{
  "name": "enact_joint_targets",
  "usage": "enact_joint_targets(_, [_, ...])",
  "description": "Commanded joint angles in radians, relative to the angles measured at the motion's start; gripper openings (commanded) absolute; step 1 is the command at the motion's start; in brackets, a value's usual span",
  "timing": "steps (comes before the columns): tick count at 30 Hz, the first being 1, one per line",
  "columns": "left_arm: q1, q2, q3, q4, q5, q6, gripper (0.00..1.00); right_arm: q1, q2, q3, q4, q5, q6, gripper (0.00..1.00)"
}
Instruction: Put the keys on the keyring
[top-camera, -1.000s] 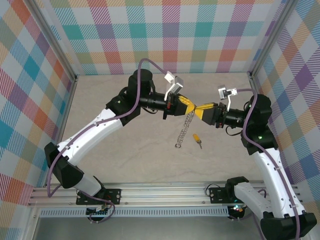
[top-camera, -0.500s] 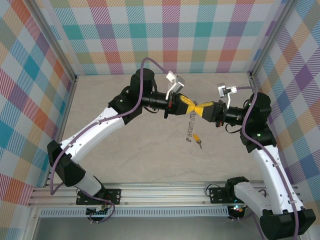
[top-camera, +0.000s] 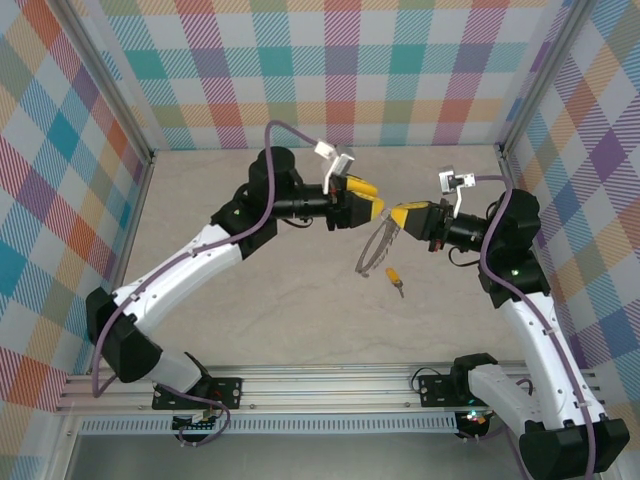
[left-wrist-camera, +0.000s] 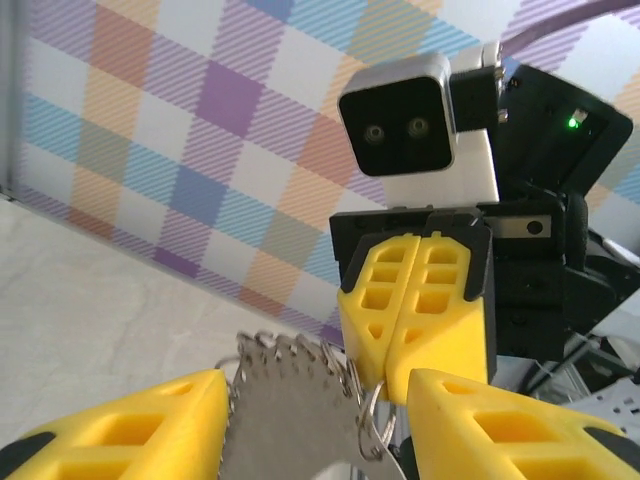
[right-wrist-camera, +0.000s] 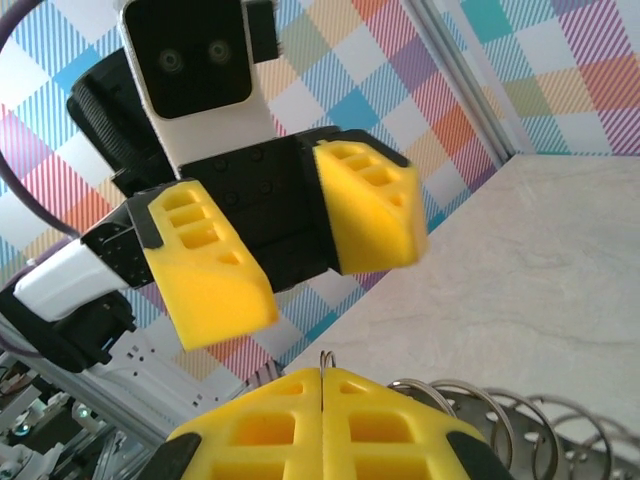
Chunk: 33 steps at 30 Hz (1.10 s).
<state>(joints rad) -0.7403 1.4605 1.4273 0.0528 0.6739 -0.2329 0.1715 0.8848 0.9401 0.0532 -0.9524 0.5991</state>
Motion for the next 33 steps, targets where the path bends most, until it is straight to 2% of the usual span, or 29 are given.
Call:
enact_joint_targets(1, [0.009,-0.065,-0.048,0.143,-0.057,-0.075,0.51,0.004,-0.005,-0.010,0.156,0.029,0.047,0.00])
enact_joint_targets(12, [0.008,-0.030,-0.114,0.312,-0.032,-0.196,0.42,0.005,0.021,-0.044,0.422,0.067,0.211,0.00])
enact_joint_targets(24, [-0.002,0.034,-0.115,0.464,-0.008,-0.299,0.43,0.005,0.022,-0.054,0.456,0.084,0.238,0.00])
enact_joint_targets(33, [-0.017,0.049,-0.108,0.489,0.010,-0.309,0.41,0.005,0.026,-0.058,0.456,0.090,0.235,0.00])
